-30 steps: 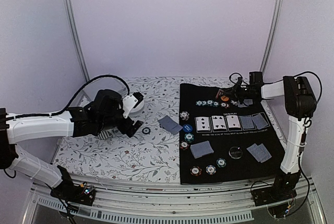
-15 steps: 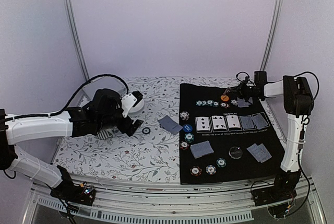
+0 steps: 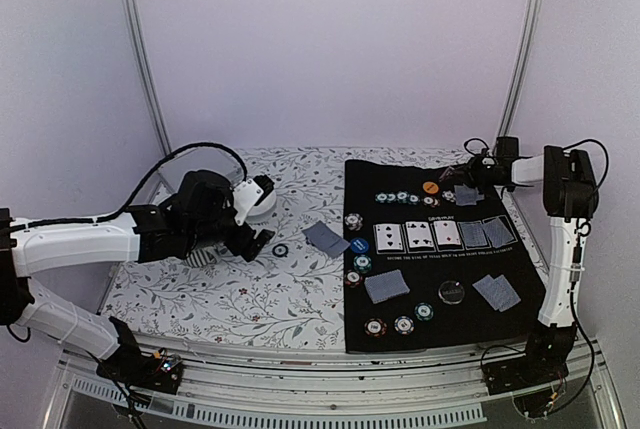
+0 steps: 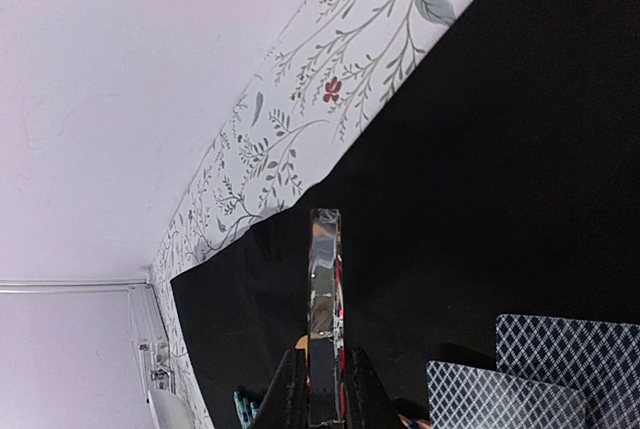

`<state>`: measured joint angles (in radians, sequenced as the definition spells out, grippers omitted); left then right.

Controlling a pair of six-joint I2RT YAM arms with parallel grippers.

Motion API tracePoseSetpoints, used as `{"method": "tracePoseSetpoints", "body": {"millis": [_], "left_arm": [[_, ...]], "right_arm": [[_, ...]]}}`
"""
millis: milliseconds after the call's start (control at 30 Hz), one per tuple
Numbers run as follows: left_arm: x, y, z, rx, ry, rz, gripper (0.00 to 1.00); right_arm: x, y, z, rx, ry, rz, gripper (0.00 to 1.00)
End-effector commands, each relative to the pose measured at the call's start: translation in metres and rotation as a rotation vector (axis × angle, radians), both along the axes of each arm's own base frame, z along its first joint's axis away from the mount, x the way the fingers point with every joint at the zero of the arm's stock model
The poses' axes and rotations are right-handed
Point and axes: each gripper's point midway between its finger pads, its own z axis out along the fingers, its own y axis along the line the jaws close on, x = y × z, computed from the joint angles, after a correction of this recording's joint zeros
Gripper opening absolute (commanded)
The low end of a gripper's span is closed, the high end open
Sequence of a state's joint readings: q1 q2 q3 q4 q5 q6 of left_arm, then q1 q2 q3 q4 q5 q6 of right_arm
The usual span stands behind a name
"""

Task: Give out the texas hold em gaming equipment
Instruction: Place the all-in button in the big blind area, then reset both arms

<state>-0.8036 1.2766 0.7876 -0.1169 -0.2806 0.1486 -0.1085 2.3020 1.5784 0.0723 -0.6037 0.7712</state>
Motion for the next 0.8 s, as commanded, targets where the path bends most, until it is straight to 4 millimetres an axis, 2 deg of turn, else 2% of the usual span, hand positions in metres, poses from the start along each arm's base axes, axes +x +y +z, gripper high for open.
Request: {"method": "tracePoseSetpoints", "body": {"millis": [0,67,133,400,500,567,600,667,767], "left_arm": [[0.003,0.003,-0.004,0.012,0.003,0.006,0.98],[0.004,0.003,-0.004,0.013,0.001,0.007,0.98],[0.004,0.004,-0.004,0.013,0.002,0.007,0.98],[0.004,0.004,-0.004,0.017,-0.002,0.009,0.98],[0.005,0.005,-0.004,0.020,-0.003,0.014,0.98],[0.005,0.006,-0.004,0.021,-0.004,0.017,0.98],[0.005,0.006,-0.004,0.021,-0.003,0.019,0.98],[0.006,0.008,-0.003,0.022,-0.009,0.026,0.98],[0.010,0.014,0.005,0.010,-0.043,0.062,0.98]], "right_arm": [[0.001,0.005,-0.005,0.011,0.017,0.011,0.11],[0.000,0.005,-0.002,0.006,0.019,0.015,0.14],[-0.001,0.003,0.004,-0.020,0.010,0.015,0.22],[-0.012,-0.010,0.032,-0.159,-0.014,0.002,0.43],[-0.020,-0.018,0.054,-0.222,-0.050,-0.019,0.48],[-0.026,-0.020,0.074,-0.267,-0.086,-0.020,0.52],[-0.030,-0.022,0.091,-0.298,-0.114,-0.022,0.55],[-0.043,-0.028,0.114,-0.371,-0.150,-0.028,0.68],[-0.066,-0.037,0.148,-0.492,-0.219,-0.038,1.00]]}}
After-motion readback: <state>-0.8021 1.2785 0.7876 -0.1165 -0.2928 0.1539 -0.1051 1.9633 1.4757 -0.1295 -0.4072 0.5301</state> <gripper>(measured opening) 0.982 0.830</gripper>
